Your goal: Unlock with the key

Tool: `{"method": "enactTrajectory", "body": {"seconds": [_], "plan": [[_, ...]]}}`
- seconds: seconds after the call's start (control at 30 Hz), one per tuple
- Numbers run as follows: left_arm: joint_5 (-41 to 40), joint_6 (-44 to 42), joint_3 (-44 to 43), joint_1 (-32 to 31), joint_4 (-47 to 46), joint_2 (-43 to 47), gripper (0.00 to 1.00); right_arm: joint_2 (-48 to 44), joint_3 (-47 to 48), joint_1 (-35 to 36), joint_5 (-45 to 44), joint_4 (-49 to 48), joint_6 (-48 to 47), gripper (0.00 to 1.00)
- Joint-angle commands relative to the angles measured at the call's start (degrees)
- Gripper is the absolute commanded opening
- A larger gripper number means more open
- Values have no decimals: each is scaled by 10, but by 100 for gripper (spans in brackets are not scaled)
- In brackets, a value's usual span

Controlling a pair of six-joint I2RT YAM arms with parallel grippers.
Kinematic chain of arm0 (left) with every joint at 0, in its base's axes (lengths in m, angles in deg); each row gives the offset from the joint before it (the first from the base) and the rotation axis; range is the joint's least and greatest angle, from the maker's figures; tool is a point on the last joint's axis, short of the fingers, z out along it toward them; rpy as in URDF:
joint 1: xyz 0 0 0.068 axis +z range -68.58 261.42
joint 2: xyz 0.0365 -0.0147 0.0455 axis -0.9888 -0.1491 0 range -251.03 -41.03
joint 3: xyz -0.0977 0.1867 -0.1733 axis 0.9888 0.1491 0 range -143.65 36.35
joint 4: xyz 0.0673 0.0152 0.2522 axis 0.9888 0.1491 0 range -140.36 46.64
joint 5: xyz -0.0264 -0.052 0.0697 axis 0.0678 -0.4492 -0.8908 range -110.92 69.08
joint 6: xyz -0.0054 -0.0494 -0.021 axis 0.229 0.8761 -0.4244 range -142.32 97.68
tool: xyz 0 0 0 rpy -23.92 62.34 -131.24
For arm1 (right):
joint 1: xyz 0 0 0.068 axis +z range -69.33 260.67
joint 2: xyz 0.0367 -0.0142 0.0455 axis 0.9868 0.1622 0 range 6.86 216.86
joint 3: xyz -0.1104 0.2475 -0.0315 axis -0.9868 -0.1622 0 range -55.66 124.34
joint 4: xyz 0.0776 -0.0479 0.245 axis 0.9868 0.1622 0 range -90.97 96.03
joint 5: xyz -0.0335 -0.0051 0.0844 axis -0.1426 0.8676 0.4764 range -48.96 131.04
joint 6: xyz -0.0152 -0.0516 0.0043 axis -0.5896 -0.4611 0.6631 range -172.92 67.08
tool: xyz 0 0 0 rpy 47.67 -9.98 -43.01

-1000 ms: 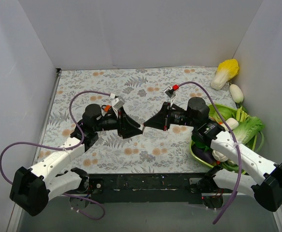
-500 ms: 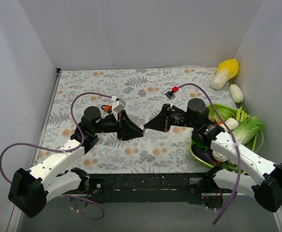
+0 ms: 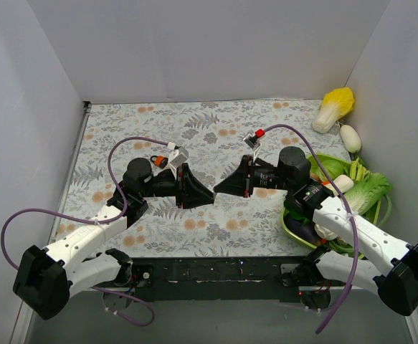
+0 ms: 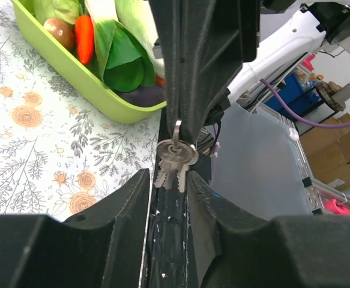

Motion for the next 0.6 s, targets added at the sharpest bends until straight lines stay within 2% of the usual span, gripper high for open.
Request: {"method": "enactTrajectory", "body": {"seconds": [0.0,0.37,0.53,0.57], "plan": [[-33,-12,-2,-2,16,7,32,-17,-3,2,15,-28,7,1],[-46,-20,-4,-2,24,5,36,-9,-8,2,29,-44,16,1],[-45,-25,-5,-2,24,10,14,-6,-10,1,29,-46,14,1],[-45,-25,-4,-2,25,12,13,-4,-10,1,28,-44,12,1]]}}
